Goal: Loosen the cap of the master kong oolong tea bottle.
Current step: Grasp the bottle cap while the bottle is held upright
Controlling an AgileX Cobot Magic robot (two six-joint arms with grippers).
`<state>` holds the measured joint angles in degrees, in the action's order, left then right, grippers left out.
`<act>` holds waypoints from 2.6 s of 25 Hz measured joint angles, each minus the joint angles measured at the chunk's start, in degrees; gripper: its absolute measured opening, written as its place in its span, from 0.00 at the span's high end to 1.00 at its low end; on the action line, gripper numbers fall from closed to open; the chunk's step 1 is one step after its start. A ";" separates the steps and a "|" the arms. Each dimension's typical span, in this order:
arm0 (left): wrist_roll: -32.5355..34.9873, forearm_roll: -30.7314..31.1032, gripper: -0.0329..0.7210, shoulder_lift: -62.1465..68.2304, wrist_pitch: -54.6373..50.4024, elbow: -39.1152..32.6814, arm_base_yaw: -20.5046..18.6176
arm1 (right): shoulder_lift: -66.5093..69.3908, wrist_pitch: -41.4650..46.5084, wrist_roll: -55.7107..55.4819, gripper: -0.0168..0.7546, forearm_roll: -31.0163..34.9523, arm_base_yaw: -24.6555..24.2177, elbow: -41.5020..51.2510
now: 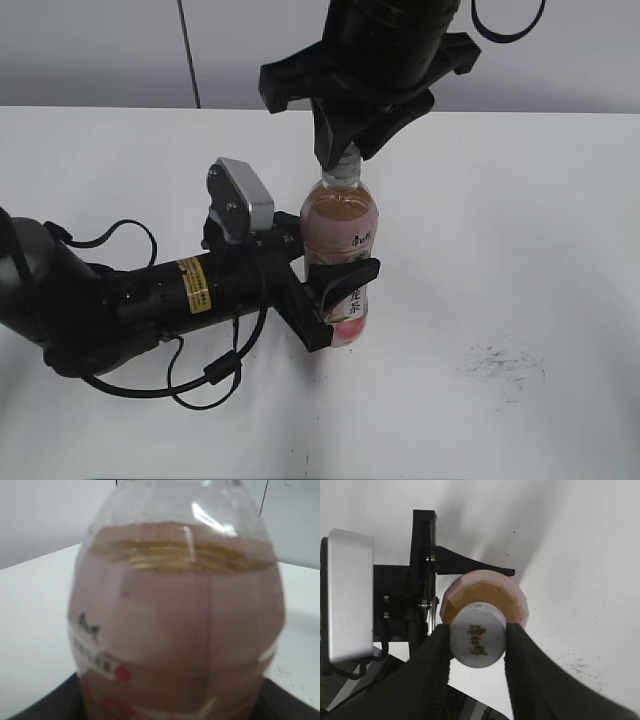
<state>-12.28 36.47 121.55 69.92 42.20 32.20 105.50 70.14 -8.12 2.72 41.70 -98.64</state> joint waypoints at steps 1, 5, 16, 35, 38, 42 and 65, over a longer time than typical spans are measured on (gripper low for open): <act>0.00 0.00 0.45 0.00 0.00 0.00 0.00 | 0.00 0.00 0.35 0.65 0.00 0.00 0.00; 0.00 0.00 0.45 0.00 0.00 0.00 0.00 | 0.00 0.00 9.20 0.65 0.00 0.00 0.00; 0.00 0.00 0.45 0.00 0.00 0.00 0.00 | -0.22 0.00 67.98 0.68 -0.10 0.00 0.00; 0.00 0.00 0.45 0.00 0.00 0.00 0.00 | -1.65 -0.06 7.42 0.23 -0.78 0.00 -4.19; 0.00 0.00 0.45 0.00 0.00 0.00 0.00 | -0.20 -0.06 1.33 0.23 -0.01 0.00 -4.19; 0.00 0.00 0.45 0.00 0.00 0.00 0.00 | 1.93 -0.06 -1.11 0.25 0.56 0.00 -4.19; -0.01 -0.05 0.45 0.00 -0.06 0.00 0.05 | 2.29 -0.06 10.58 0.62 -2.07 0.22 -0.70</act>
<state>-12.28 36.41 121.55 69.86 42.20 32.26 107.78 70.08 2.46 0.65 41.92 -99.34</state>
